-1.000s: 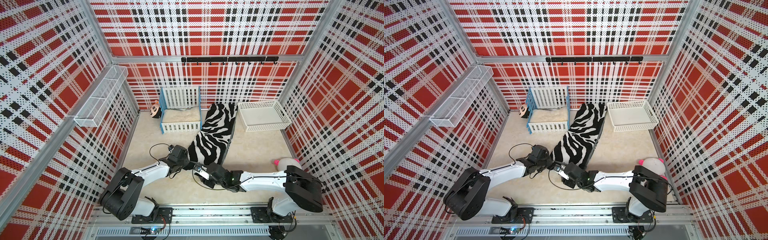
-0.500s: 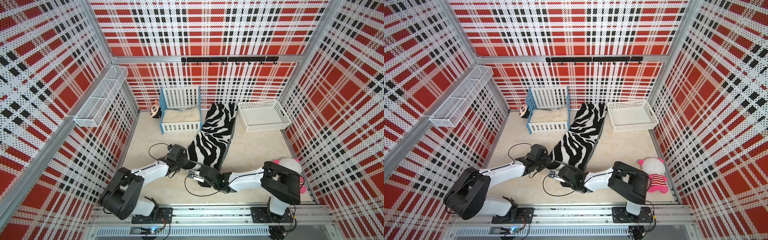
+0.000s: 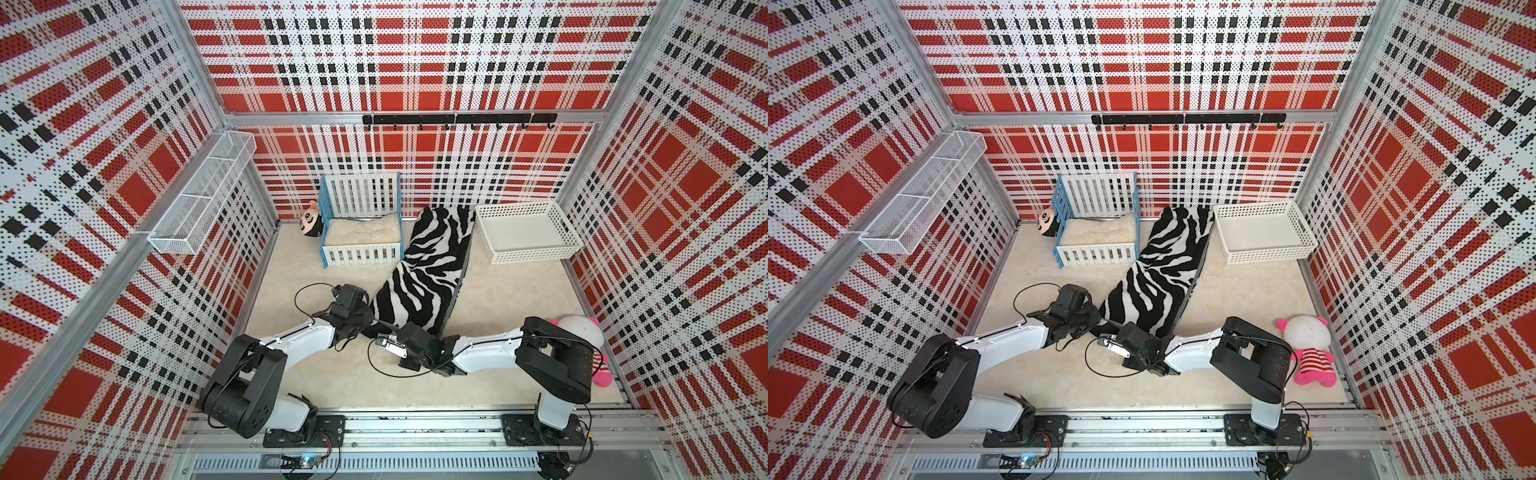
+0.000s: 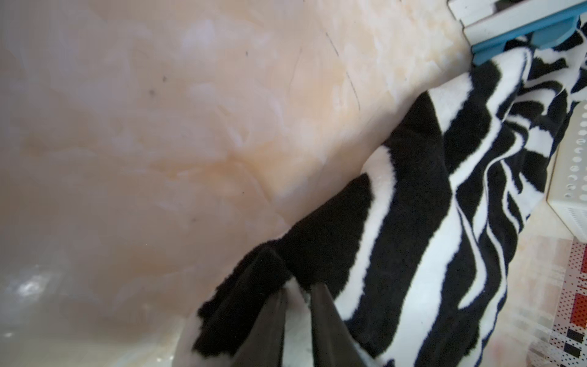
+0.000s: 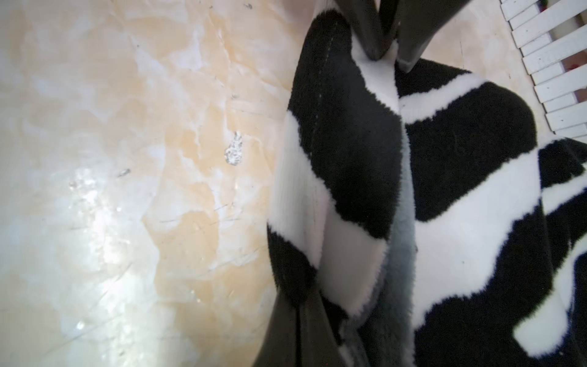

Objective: Roll up the pillowcase
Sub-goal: Roll the pillowcase at the center of the board.

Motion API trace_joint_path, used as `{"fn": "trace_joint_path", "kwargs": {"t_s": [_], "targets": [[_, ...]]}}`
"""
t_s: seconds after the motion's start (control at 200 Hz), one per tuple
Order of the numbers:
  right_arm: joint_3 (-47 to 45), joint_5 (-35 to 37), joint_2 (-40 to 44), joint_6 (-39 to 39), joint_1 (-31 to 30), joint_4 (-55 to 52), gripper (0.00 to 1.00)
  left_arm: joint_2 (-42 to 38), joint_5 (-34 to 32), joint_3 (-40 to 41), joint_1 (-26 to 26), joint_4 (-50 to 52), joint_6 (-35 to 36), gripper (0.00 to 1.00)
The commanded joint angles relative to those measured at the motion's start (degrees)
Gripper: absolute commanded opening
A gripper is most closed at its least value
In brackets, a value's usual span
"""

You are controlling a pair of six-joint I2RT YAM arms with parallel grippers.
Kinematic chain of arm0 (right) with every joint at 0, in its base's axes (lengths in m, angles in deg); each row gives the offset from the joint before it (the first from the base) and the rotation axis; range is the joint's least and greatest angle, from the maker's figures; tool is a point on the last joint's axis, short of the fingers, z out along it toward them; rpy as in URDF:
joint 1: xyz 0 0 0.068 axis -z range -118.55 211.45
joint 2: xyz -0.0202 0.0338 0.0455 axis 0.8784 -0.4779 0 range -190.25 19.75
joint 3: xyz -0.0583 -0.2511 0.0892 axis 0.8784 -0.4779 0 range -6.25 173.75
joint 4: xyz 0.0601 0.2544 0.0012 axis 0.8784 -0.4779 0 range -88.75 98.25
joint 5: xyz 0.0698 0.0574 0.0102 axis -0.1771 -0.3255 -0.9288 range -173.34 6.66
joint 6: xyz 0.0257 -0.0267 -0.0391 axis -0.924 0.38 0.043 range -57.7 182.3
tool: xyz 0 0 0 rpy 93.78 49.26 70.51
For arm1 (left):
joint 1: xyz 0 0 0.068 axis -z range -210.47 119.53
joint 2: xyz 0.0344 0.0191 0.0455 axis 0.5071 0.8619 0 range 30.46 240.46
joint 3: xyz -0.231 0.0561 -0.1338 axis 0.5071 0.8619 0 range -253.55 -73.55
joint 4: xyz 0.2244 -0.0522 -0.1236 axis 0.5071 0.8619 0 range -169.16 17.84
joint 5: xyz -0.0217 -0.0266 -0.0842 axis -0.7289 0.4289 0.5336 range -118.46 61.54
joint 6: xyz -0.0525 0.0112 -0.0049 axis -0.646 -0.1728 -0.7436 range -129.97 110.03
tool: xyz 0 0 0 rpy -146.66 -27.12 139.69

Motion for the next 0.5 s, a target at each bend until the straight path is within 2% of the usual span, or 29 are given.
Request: {"fn": "trace_joint_path", "kwargs": {"t_s": [0.0,0.235,0.496], "targets": [[1.7,-8.3,0.8,-4.6,1.5,-7.2,0.0,-2.4,0.0,-3.0,-1.8,2.8,2.5,0.22],[5.4,-29.4,1.9,-15.2,9.2,-9.5,0.0,-8.4,-0.3,-6.7,-4.8,7.7,3.8,0.22],[7.2,-50.3,-1.2,-27.0,19.9,-5.1,0.0,-13.3,-0.3,-6.4,-5.2,9.4,3.9,0.23]]}}
